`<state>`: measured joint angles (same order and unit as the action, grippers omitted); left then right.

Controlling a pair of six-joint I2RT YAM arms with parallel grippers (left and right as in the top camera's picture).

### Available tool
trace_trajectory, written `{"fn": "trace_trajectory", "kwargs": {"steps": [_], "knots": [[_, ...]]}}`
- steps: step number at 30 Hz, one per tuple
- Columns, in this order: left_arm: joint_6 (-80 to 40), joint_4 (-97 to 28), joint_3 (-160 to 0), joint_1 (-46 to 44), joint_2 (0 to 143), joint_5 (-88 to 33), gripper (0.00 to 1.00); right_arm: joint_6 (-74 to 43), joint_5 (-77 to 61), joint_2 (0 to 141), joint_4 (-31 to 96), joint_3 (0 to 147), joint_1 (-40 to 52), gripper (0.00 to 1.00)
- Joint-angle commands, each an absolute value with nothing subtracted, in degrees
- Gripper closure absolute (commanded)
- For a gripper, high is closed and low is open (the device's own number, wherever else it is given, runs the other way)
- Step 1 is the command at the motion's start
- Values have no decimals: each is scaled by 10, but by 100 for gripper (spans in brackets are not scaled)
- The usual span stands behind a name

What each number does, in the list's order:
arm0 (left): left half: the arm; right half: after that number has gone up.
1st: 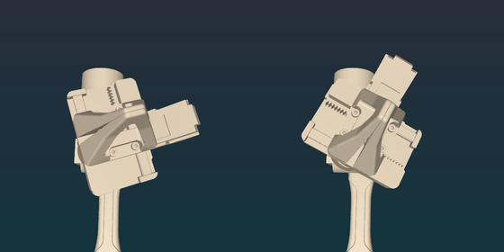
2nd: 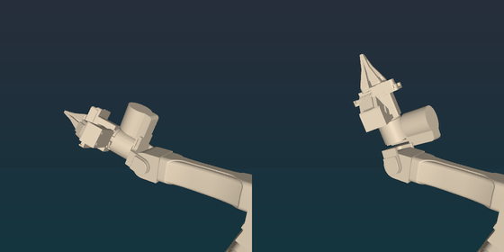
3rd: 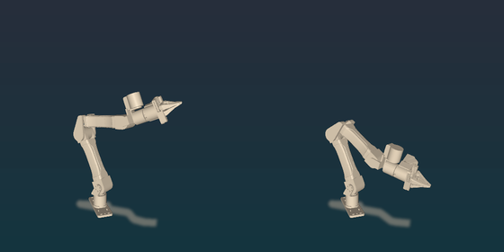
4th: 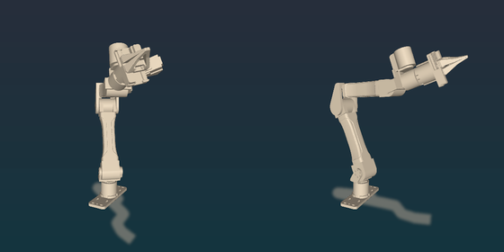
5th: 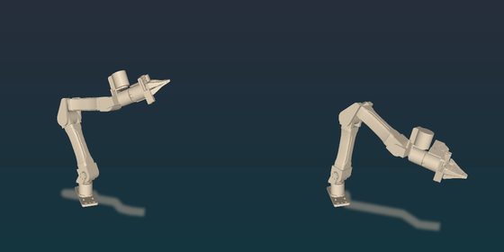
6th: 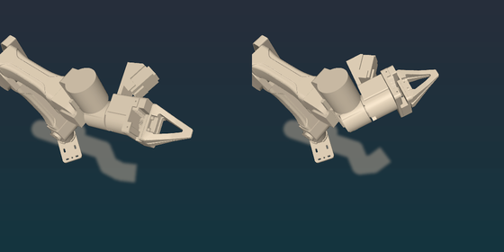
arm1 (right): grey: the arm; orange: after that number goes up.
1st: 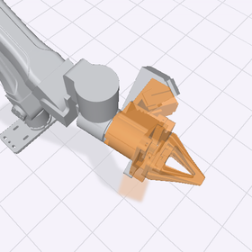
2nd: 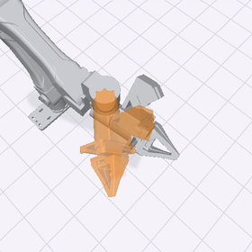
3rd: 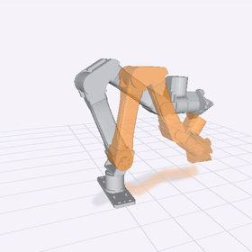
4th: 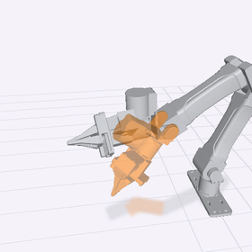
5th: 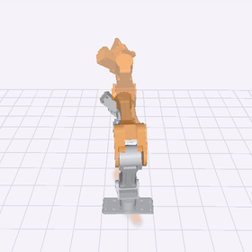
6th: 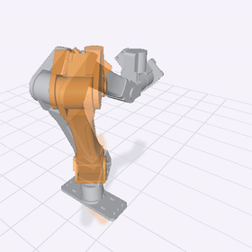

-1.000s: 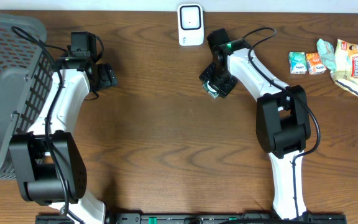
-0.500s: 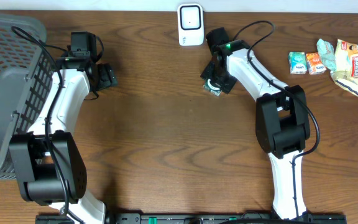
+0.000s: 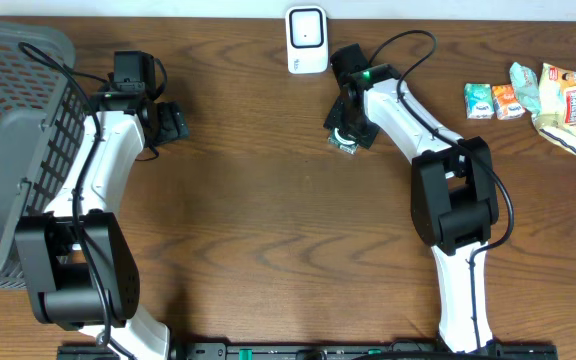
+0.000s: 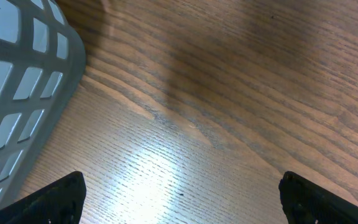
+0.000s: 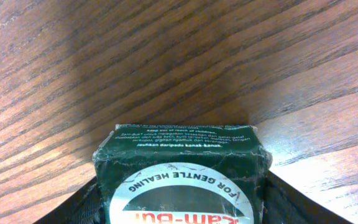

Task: Scan the item barcode

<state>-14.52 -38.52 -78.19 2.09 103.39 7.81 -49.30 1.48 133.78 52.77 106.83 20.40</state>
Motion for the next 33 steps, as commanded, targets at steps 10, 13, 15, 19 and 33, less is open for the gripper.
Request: {"fn": "trace_trajectory", "kwargs": {"steps": [10,13,15,19,33], "knots": [[-138,-385,-779,21,1034,81,3,-361,-13,1352,524,1122,215,44],[-138,-385,-779,21,1034,81,3,-337,-12,1352,519,1154,214,45],[-138,-385,-779,21,1034,81,2,-325,-12,1352,515,1176,214,46],[-138,-385,-779,21,1034,81,2,-294,-13,1352,484,1207,214,47],[-138,-385,-779,21,1034,81,3,-239,2,1353,218,1217,220,51]]}}
